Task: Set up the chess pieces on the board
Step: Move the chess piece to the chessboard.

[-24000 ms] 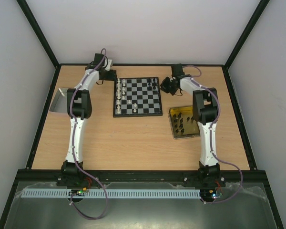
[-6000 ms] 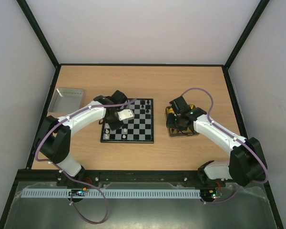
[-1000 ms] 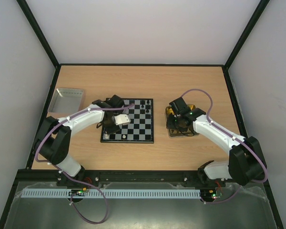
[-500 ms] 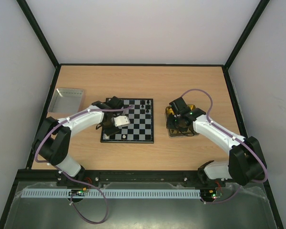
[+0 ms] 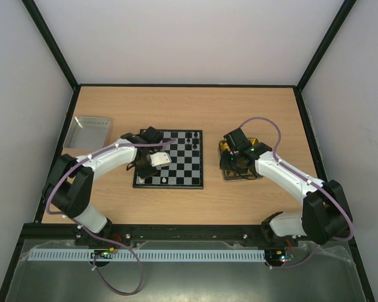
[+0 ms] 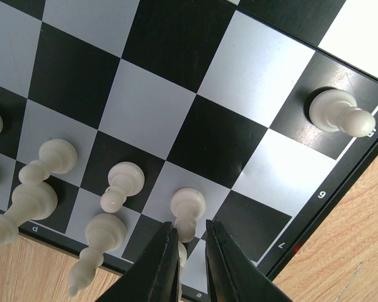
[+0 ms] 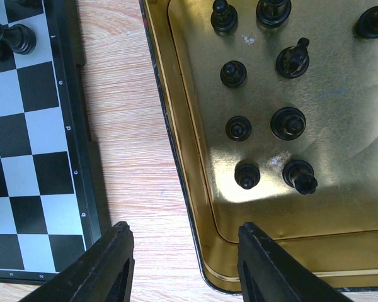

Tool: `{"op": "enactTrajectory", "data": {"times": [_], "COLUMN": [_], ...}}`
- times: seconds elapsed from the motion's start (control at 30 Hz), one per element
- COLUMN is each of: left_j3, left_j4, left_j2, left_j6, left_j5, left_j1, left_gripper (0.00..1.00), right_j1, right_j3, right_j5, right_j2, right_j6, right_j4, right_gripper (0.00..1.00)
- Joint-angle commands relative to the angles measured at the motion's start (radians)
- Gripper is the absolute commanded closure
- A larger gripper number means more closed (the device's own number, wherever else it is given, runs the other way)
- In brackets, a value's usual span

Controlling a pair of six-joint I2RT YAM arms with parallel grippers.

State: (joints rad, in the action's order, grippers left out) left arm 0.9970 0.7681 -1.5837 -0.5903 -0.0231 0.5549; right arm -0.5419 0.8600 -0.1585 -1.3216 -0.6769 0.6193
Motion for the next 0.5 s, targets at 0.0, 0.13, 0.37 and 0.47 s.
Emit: {"op": "enactTrajectory", "data": {"times": [0.0, 0.13, 0.37, 0.47], "left_j3": [-0.009, -0.006, 0.033, 0.048], "left_j4": [0.007, 0.007, 0.028, 0.036], "left_j2": [0.016, 0.016, 0.037, 0.038], "left_j6": [-0.006, -0.005, 0.001, 0.001], "left_j5": [0.002, 0.002, 0.004, -0.005], "left_j1": [-0.007, -0.008, -0.007, -0.007], "left_gripper": [0.83, 0.83, 0.82, 0.80], "right_j1": [-0.004, -0.004, -0.004, -0.004], "right_j3": [-0.006, -0.005, -0.009, -0.007], "right_j5": [0.004, 0.004, 0.001, -0.003], "right_j2": [-0.005, -0.004, -0.001, -0.003], "right_j6": [0.000, 0.000, -0.001, 0.001], "right_j4": [-0.012, -0.013, -0.015, -0.013], "right_gripper": [0.56, 0.56, 0.56, 0.56]}}
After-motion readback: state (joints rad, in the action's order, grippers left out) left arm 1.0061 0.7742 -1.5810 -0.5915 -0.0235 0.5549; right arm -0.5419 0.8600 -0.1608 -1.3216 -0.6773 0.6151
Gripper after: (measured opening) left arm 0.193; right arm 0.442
